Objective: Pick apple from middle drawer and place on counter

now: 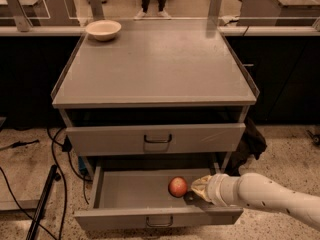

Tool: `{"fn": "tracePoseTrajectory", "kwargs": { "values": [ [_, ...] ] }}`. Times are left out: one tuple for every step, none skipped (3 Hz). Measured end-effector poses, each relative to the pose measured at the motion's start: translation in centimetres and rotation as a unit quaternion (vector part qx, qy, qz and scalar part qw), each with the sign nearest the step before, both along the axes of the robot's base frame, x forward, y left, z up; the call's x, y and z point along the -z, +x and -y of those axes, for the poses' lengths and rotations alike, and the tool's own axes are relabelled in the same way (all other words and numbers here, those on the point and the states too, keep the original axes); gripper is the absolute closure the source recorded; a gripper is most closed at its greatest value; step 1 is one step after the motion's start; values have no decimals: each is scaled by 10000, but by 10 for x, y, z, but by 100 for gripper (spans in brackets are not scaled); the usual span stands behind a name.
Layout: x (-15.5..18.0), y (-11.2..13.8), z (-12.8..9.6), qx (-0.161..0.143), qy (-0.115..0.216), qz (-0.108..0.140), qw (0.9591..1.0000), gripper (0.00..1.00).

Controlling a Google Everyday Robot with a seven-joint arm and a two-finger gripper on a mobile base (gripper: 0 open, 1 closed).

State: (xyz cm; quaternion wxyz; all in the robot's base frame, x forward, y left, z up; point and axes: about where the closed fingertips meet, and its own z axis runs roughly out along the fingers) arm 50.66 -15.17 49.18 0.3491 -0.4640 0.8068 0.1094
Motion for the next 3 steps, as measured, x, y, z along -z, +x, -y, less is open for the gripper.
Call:
{"fn": "tracePoseTrajectory", "kwargs": {
  "values": [
    [0, 0, 0, 0, 0, -1, 10000, 100],
    [29, 7, 0, -47, 36, -211, 9998, 81],
    [68, 20, -5, -243, 13, -556, 9982, 50]
  ]
}}
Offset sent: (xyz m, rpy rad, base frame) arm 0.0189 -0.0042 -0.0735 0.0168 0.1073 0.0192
